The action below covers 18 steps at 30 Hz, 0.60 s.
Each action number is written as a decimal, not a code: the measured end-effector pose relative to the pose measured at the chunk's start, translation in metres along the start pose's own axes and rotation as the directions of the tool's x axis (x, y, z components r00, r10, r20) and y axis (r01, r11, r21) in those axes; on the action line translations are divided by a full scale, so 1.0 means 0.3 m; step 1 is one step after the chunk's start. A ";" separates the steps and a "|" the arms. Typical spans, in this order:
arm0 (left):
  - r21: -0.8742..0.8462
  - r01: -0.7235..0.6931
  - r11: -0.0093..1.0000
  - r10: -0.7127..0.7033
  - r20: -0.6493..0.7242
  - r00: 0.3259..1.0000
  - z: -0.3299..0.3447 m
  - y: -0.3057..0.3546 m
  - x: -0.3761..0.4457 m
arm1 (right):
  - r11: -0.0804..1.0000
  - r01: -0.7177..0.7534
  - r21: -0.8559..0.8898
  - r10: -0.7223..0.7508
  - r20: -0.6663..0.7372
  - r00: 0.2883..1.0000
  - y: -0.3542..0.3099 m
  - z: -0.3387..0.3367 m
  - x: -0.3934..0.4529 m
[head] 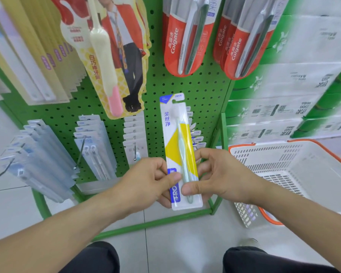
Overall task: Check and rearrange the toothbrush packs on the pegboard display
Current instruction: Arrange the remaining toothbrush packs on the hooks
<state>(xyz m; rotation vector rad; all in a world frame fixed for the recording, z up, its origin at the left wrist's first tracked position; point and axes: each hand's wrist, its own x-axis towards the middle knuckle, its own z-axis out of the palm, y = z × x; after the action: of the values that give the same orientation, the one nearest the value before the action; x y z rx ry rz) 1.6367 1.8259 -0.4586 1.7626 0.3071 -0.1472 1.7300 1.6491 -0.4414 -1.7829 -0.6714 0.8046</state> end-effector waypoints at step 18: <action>0.089 0.137 0.987 -0.131 -0.066 0.989 -0.007 -0.011 -0.031 | 0.972 -0.094 -0.216 0.118 0.100 0.988 0.015 0.033 -0.009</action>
<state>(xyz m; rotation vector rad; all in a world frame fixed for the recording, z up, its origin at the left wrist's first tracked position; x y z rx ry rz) 1.6267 1.8274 -0.4588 1.8408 0.4691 -0.2087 1.7209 1.6514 -0.4476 -1.9895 -0.7641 0.9405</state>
